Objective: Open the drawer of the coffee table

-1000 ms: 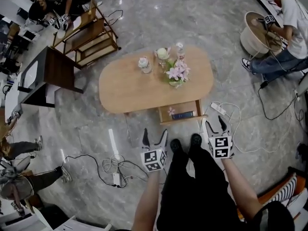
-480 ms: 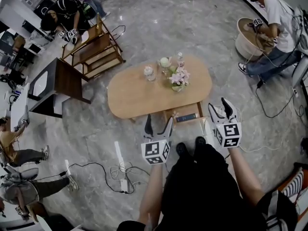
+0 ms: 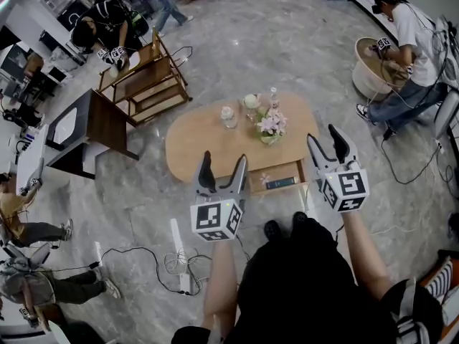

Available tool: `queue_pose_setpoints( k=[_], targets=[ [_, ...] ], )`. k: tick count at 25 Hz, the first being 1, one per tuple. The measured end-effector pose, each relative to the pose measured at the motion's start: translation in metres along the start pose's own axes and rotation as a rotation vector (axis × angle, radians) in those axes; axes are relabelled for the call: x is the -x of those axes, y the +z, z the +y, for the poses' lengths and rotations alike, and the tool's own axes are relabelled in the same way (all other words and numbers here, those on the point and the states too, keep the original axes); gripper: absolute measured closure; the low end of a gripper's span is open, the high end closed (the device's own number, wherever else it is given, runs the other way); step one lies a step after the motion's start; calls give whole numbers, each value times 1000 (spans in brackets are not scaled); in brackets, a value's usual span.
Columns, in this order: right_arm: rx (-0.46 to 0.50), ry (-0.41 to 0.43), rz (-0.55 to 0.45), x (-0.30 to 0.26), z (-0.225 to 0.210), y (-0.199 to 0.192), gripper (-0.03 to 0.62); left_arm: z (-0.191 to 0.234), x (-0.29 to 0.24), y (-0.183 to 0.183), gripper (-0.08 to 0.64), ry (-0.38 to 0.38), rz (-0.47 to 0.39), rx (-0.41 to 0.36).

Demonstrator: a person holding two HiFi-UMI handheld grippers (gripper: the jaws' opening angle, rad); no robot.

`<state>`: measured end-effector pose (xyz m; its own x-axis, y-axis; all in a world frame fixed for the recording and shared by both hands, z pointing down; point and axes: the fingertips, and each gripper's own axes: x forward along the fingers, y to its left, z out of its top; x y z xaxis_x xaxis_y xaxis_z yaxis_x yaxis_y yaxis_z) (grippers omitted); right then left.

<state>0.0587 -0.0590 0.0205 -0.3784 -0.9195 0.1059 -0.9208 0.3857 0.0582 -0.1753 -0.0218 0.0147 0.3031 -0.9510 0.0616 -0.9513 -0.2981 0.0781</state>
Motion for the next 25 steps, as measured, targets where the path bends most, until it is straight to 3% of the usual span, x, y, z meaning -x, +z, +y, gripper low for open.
queue_pose_setpoints(
  k=[7,17,22,25],
  targets=[
    [18,19,-54,-7,20,32,362,20,9,23,184,17,-41,-19],
    [34,64,-73,-6,39,49,560,21,18,29,406,29,-46,-37],
    [23,102,-84,-6,50,54,580,27,20,31,522,43,-46,-52],
    [10,128,-87,-7,54,53,580,26,19,28,542,40,-34,-59]
  ],
)
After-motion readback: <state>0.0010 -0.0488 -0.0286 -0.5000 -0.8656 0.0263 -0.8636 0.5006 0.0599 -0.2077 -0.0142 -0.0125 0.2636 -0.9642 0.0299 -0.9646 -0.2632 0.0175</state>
